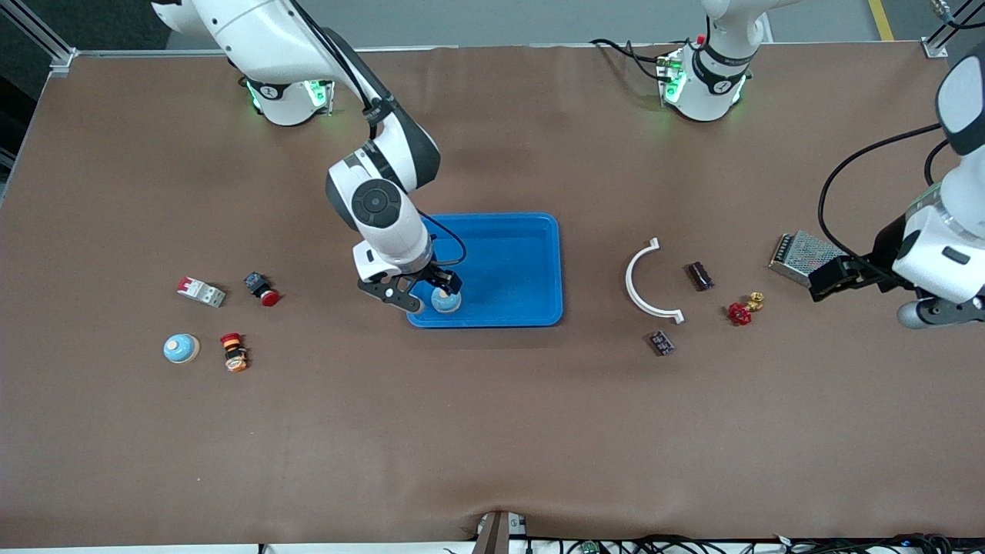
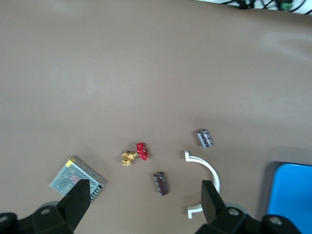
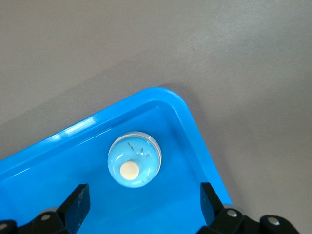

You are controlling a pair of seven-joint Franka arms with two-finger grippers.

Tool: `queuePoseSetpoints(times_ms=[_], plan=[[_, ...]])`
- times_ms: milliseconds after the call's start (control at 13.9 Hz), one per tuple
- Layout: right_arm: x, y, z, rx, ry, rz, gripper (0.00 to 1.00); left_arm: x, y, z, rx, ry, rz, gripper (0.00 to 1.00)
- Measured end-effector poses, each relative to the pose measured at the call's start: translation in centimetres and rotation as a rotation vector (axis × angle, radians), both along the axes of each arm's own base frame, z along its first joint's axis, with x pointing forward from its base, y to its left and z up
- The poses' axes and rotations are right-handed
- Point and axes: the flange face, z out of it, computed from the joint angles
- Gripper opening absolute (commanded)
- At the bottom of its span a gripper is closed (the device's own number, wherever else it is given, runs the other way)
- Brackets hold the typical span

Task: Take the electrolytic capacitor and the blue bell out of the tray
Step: 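Grasp the second bell with the right gripper while the left gripper withdraws, then carry the bell with the right gripper toward the white-red breaker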

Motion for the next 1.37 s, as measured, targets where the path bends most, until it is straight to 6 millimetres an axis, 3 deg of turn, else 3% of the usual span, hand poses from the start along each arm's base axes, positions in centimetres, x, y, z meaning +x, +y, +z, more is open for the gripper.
queuePoseSetpoints(times_ms=[288, 577, 938, 1154, 1370], plan=[[0.2, -0.2, -2.6, -0.02, -0.004, 0.007, 1.0, -3.0, -0.2, 3.3, 0.037, 0.039, 0.002, 1.0], [1.0, -0.2, -3.3, -0.021, -0.013, 0.005, 1.0, -5.3, -0.7, 5.1, 0.061, 0.062, -0.057, 1.0], [2.1, 0.6, -4.5, -0.016, -0.015, -0.005, 1.0, -8.7, 3.4, 5.6, 0.009, 0.089, -0.085, 1.0], [2.1, 1.0, -5.0, -0.017, -0.013, -0.007, 1.0, -10.5, 3.9, 5.6, 0.006, 0.099, -0.085, 1.0], [1.5, 1.8, -5.1, -0.017, -0.013, -0.007, 1.0, -11.0, 4.1, 5.3, 0.005, 0.106, -0.084, 1.0]])
